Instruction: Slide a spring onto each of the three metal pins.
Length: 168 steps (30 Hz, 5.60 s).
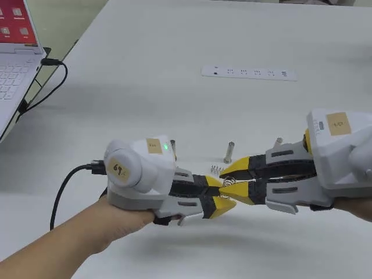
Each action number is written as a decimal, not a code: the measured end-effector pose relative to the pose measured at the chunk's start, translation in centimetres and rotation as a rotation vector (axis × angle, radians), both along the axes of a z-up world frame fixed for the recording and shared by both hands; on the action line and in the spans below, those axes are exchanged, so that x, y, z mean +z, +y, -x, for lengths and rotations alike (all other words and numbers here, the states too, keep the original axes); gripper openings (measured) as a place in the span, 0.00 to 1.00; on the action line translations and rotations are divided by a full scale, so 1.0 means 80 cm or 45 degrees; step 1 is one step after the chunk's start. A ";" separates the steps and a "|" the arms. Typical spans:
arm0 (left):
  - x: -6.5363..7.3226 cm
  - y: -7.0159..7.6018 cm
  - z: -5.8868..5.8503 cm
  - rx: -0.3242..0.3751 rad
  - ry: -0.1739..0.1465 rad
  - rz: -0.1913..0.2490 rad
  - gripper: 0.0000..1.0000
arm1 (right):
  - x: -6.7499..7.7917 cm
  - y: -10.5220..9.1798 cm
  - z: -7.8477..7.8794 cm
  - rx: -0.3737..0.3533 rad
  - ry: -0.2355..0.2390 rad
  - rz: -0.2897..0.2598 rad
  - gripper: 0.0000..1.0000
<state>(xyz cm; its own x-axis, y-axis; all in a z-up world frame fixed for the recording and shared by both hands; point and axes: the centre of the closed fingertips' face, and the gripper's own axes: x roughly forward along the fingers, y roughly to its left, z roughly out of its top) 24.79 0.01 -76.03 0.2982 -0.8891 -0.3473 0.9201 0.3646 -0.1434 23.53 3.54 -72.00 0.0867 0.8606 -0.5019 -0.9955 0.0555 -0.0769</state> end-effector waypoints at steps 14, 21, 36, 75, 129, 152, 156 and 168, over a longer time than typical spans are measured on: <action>-0.009 0.033 -0.019 0.149 -0.020 -0.048 0.22 | -0.003 -0.008 -0.016 -0.080 -0.026 0.009 0.08; -0.015 0.065 -0.025 0.247 -0.015 -0.073 0.32 | -0.008 -0.014 -0.021 -0.102 -0.036 0.026 0.08; -0.020 0.131 -0.042 0.509 -0.017 -0.082 0.64 | -0.003 -0.029 -0.031 -0.197 -0.062 0.039 0.08; -0.019 0.184 -0.053 0.686 -0.038 -0.107 0.98 | -0.012 -0.110 -0.105 -0.501 -0.121 0.058 0.08; -0.022 0.209 -0.043 0.725 -0.012 -0.130 0.98 | -0.030 -0.149 -0.213 -0.785 -0.063 0.046 0.08; -0.022 0.209 -0.041 0.727 0.007 -0.114 0.97 | -0.041 -0.152 -0.216 -0.809 -0.021 0.040 0.08; -0.023 0.209 -0.040 0.727 0.012 -0.117 0.97 | -0.042 -0.151 -0.217 -0.815 -0.014 0.030 0.08; -0.027 0.207 -0.038 0.723 0.023 -0.116 0.96 | -0.043 -0.150 -0.216 -0.816 0.001 0.027 0.08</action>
<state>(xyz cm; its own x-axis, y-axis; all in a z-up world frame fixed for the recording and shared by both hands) 27.80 16.58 -78.22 0.7134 -0.5576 -0.4244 0.5741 0.8124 -0.1022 40.84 -8.47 -75.44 0.5804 0.6280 -0.5184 -0.7654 0.6380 -0.0840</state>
